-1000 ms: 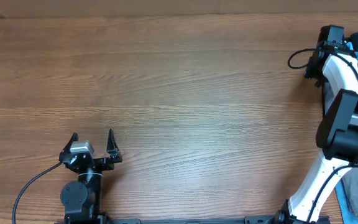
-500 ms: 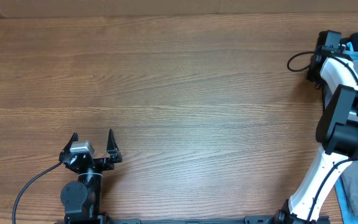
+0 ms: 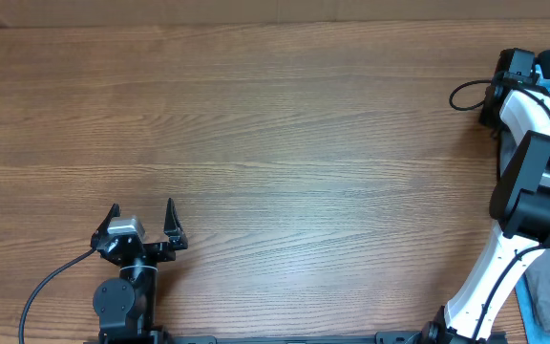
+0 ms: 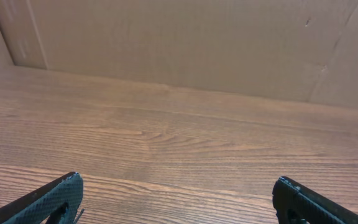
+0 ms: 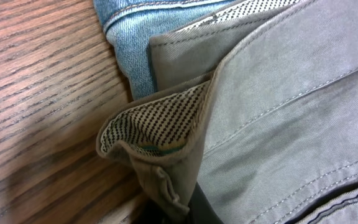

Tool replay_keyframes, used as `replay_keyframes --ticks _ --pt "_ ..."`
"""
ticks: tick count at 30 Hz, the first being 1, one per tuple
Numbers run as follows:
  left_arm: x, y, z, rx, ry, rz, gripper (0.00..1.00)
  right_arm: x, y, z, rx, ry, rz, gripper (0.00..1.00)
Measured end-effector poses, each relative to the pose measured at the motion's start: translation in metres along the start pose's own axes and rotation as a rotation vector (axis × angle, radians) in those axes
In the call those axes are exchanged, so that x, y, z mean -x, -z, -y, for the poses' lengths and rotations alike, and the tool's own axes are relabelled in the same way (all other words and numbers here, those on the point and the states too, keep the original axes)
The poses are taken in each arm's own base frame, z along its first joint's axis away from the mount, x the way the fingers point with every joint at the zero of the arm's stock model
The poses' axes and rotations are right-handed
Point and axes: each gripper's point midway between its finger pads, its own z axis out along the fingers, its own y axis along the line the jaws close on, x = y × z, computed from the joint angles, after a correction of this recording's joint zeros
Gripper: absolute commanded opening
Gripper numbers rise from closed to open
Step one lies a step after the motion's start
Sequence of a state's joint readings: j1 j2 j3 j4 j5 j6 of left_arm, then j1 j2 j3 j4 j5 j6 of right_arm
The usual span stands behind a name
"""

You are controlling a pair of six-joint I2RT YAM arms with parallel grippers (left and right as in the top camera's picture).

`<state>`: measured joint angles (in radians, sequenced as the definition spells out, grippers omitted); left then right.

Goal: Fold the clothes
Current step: 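Grasp the top grey shorts with the right gripper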

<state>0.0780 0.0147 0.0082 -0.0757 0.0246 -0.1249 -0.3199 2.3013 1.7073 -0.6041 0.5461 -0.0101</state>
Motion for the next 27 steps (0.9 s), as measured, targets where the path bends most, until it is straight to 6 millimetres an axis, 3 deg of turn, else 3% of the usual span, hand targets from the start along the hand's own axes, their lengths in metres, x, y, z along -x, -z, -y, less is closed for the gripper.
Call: replay_keyframes --ticks 5,10,19,23,27 --pt "0.0 0.0 0.0 0.0 0.0 0.0 1.0 0.006 0.011 0.001 0.027 -0.014 -0.025 0.04" --pt "0.0 0.0 0.0 0.0 0.0 0.0 1.0 0.037 0.033 0.01 0.051 -0.079 0.019 0.04" --pt "0.0 0.0 0.0 0.0 0.0 0.0 1.0 0.081 0.092 0.019 0.164 -0.159 0.147 0.04" --pt "0.0 0.0 0.0 0.0 0.0 0.0 1.0 0.088 0.119 -0.013 0.259 -0.125 0.185 0.04" --pt "0.0 0.0 0.0 0.0 0.0 0.0 1.0 0.088 0.15 -0.065 0.332 -0.05 0.228 0.04"
